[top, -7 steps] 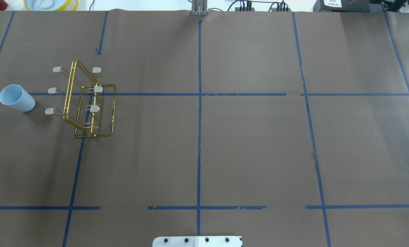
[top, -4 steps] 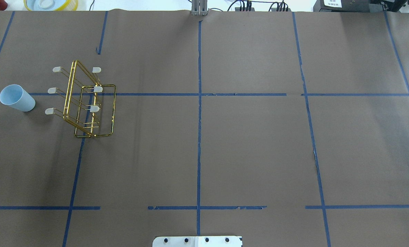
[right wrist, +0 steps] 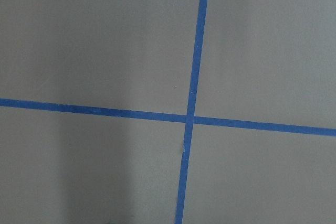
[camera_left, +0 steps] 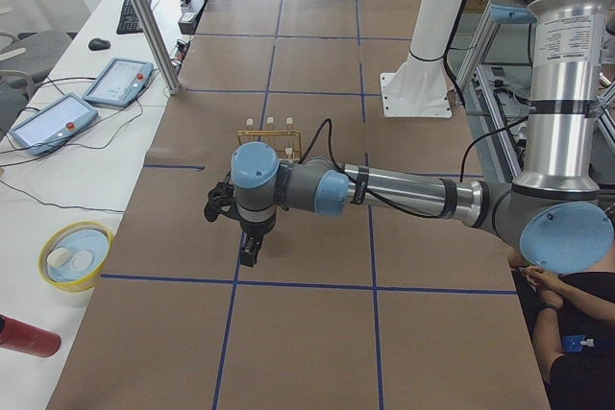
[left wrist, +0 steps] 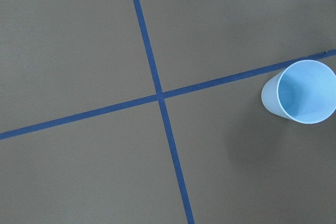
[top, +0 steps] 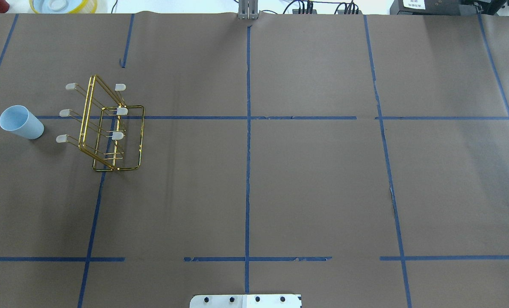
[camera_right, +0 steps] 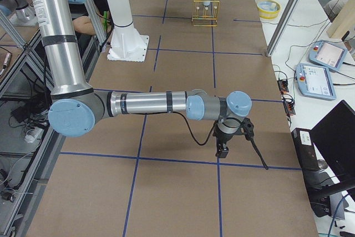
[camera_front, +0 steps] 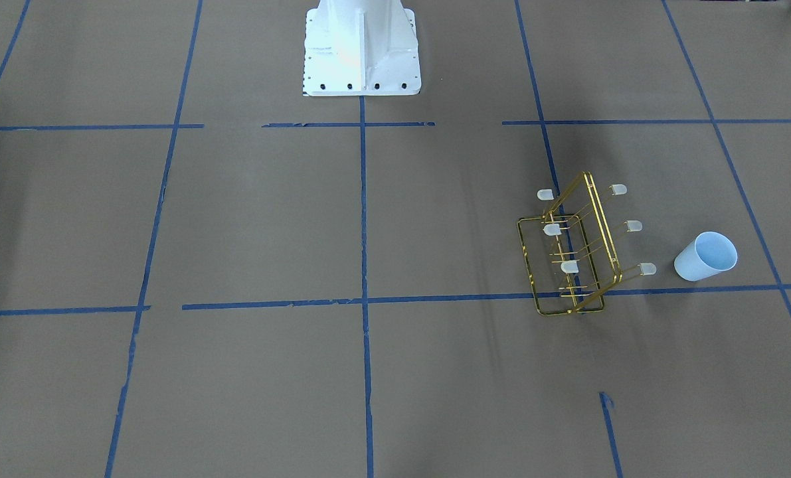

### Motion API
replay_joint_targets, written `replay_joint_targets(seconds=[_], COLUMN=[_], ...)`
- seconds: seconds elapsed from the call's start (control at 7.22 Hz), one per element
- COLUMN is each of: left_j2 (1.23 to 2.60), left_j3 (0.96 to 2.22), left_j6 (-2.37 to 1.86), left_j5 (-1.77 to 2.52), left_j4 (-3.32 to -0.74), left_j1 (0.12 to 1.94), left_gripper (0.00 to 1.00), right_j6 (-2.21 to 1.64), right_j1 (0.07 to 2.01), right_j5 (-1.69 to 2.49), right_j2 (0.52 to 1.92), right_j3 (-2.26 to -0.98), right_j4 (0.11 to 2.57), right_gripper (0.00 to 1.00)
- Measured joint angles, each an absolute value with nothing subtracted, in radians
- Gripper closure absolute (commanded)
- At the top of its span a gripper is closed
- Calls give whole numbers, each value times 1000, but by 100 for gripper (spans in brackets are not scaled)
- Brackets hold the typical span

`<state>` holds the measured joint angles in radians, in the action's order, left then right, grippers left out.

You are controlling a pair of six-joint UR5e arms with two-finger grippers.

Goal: Hang cup on cup holder

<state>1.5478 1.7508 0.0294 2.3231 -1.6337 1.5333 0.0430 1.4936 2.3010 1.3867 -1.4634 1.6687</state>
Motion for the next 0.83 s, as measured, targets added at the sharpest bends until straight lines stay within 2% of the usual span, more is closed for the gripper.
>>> replay_joint_targets(seconds=[0.83], left_j2=[1414], left_j3=[1847], left_j6=[-640], left_j5=[1975], left_j4=[-2097], left_j1=[1211], left_gripper=[0], right_j6=[43], right_j1=[1494], right_j5=[2301], right_j2=[1387], right_j3=[-1463], right_j4=[1668], right_gripper=[0])
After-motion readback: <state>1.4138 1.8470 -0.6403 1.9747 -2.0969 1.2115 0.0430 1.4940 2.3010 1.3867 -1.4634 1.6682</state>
